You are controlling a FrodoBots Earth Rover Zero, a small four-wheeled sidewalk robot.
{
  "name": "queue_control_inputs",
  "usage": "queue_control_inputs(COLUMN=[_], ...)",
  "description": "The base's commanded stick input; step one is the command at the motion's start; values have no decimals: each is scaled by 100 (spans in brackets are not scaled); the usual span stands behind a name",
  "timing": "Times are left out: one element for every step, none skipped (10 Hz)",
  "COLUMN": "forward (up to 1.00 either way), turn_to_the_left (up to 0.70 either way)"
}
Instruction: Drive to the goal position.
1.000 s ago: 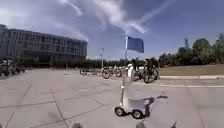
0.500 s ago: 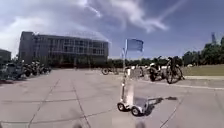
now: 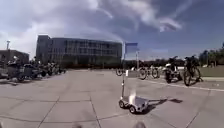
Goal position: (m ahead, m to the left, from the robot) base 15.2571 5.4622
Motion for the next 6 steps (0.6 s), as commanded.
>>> queue_control_inputs(forward=[70,70,70,70,70,70], turn_to_the_left=[23,23,23,23,23,23])
